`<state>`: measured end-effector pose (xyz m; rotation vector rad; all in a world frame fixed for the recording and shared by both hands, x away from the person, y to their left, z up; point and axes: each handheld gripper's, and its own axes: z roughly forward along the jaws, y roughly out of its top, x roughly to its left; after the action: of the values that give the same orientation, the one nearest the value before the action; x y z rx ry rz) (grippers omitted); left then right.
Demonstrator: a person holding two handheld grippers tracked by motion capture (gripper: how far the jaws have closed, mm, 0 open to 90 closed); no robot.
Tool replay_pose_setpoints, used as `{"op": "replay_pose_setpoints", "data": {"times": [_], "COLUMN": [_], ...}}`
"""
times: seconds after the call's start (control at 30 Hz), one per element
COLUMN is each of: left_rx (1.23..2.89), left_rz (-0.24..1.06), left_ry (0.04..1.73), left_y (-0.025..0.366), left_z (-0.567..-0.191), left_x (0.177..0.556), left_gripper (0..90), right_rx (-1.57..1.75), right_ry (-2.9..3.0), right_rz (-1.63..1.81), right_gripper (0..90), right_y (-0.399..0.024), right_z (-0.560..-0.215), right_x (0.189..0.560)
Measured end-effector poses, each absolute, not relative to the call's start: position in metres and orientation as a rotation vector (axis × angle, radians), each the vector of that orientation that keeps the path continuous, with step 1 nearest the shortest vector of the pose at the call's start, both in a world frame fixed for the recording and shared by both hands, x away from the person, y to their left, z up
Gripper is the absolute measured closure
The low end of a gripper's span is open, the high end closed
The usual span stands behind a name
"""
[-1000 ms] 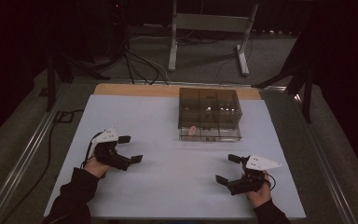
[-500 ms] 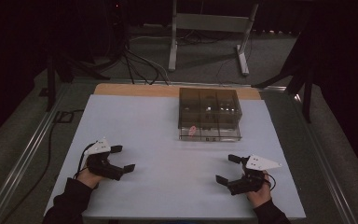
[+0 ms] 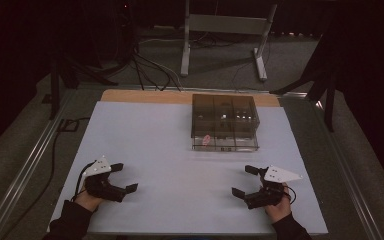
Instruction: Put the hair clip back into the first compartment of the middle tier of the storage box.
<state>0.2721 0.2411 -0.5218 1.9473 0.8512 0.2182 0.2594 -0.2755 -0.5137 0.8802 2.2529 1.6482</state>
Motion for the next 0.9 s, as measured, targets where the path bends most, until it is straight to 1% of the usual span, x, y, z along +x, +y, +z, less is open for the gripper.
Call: {"op": "replay_pose_setpoints", "data": {"times": [0.17,0.27,0.4,0.5,0.9], "left_rx": [1.937,1.959,1.949,1.956,1.953], "left_rz": [0.229,0.255,0.250,0.283,0.290], "left_ry": [0.875,0.880,0.890,0.890,0.897], "left_y": [0.249,0.252,0.258,0.260,0.261], "left_z": [-0.524,-0.525,-0.527,-0.526,-0.528], "left_x": [0.264,0.260,0.257,0.252,0.253], "left_gripper": [0.5,0.5,0.5,0.5,0.5], "right_rx": [0.874,0.873,0.879,0.873,0.885], "right_ry": [2.256,2.261,2.257,2.259,2.270], "right_rz": [1.648,1.642,1.644,1.638,1.632], "right_gripper": [0.0,0.0,0.0,0.0,0.0], "right_y": [-0.275,-0.275,-0.276,-0.276,-0.274], "right_z": [-0.513,-0.513,-0.514,-0.513,-0.516], "right_x": [0.259,0.259,0.259,0.259,0.262]}}
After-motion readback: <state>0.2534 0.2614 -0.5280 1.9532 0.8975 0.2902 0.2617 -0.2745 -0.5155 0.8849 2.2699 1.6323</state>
